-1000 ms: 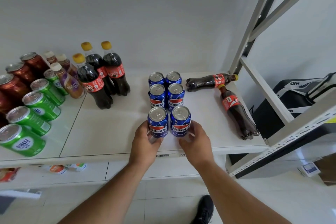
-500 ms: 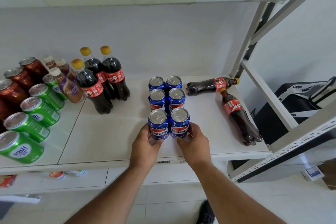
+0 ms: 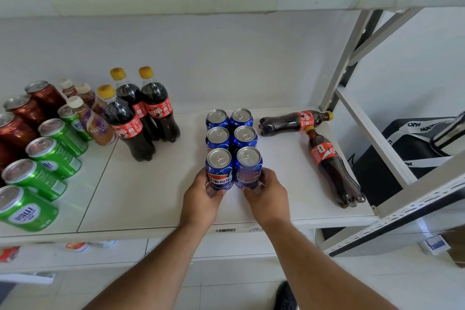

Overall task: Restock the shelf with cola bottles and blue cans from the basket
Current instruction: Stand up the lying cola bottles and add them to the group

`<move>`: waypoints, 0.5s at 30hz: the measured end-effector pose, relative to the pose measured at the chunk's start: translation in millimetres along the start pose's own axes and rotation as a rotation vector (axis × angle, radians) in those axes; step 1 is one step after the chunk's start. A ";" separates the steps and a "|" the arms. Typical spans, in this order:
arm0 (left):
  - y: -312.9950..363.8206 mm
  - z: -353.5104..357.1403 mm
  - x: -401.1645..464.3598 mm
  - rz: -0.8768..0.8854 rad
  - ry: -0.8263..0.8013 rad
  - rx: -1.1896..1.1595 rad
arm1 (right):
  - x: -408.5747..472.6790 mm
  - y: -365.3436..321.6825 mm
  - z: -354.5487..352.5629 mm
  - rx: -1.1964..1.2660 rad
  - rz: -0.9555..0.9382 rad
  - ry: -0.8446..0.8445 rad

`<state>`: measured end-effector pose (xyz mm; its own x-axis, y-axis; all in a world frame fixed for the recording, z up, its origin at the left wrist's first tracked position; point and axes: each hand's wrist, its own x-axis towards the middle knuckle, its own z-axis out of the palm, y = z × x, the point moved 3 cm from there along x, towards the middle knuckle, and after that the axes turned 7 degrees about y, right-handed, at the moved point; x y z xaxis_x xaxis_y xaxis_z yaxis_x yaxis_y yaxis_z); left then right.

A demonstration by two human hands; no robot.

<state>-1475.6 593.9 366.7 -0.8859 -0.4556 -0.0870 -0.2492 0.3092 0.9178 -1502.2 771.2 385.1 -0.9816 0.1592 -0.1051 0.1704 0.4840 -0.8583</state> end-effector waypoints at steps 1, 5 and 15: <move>-0.3 0.0 1.1 -0.001 -0.001 -0.002 | 0.6 0.1 0.0 0.000 -0.003 0.003; -0.5 0.4 2.7 0.002 -0.001 0.014 | 1.0 -0.1 1.4 -0.008 -0.001 0.004; -1.4 -6.1 0.2 0.015 -0.026 0.133 | -2.4 0.0 -11.3 -0.098 0.015 -0.016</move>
<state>-1473.0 588.2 367.9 -0.8991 -0.4293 -0.0852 -0.2842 0.4245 0.8597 -1498.9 780.5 391.1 -0.9801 0.1533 -0.1265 0.1919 0.5640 -0.8032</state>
